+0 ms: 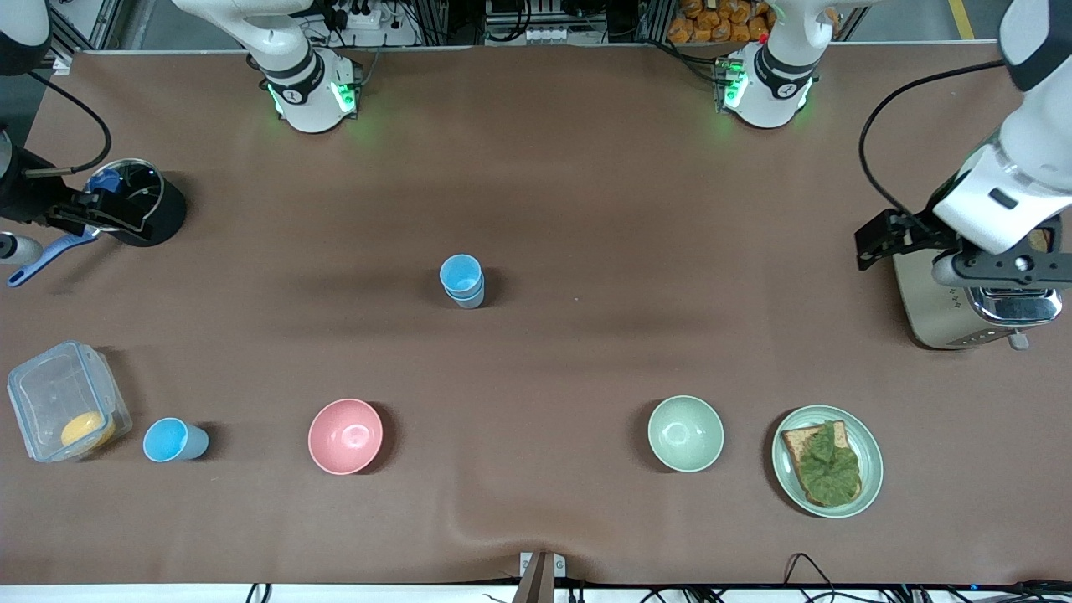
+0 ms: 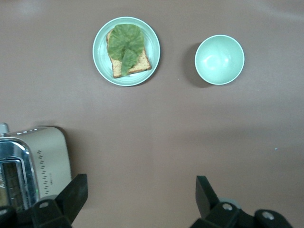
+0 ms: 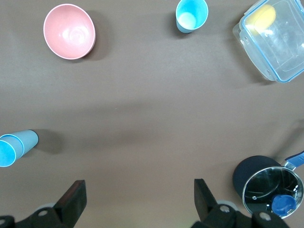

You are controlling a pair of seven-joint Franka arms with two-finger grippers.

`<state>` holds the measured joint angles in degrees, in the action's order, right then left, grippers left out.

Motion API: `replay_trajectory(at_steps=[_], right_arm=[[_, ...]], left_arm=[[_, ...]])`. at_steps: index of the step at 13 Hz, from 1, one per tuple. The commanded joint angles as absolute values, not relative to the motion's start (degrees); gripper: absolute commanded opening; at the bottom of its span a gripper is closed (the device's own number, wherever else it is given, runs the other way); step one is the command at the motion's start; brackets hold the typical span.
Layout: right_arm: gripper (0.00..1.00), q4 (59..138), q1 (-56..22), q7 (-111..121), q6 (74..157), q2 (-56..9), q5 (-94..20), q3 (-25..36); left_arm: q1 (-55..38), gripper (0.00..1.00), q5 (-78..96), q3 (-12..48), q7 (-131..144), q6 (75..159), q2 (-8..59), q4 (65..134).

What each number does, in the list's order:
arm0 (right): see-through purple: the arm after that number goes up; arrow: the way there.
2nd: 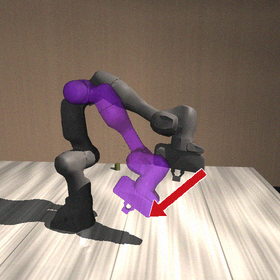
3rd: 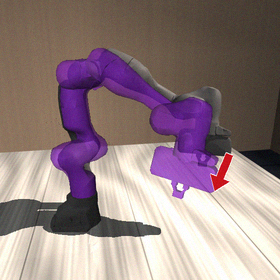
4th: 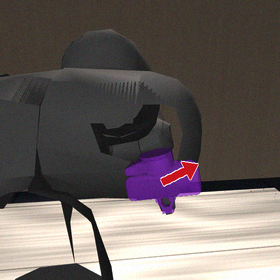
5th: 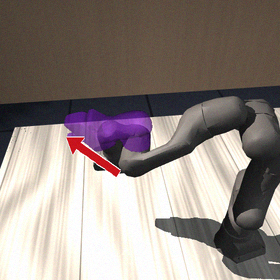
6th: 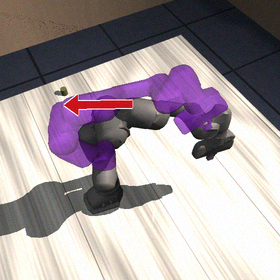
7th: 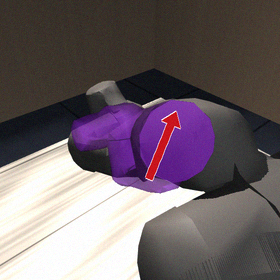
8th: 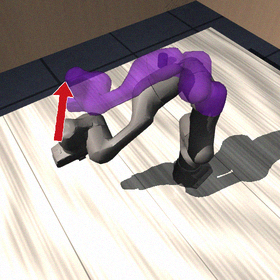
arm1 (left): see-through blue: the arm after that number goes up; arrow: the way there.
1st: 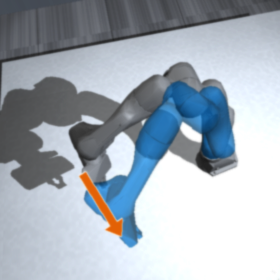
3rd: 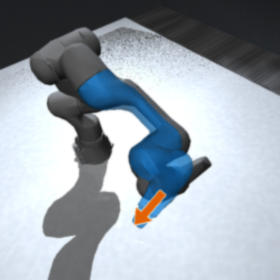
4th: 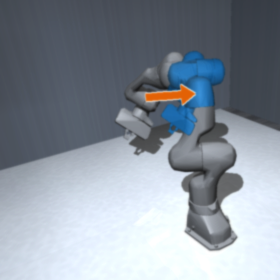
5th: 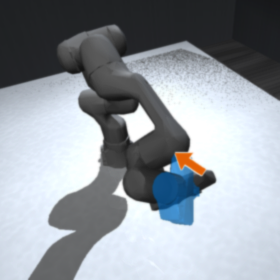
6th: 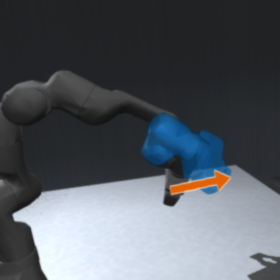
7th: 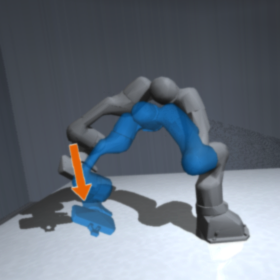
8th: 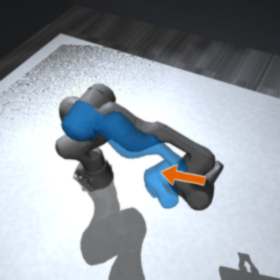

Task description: Stack blue cups with both arms

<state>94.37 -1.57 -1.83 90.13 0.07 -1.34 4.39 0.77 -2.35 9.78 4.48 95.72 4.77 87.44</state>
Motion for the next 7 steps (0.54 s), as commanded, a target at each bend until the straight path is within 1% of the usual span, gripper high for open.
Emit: replay_trajectory(at_steps=[1, 7], right_arm=[[1.0, 95.0, -1.1, -1.8, 90.4, 0.6, -0.5, 3.8], [1.0, 95.0, -1.1, -1.9, 90.3, 0.6, -0.5, 3.8]], left_arm=[[-0.3, 1.0, -1.7, 8.3, 2.7, 95.4, 1.0, 91.7], [-2.2, 1.0, -2.5, 6.1, 3.4, 95.4, 1.0, 90.8]])
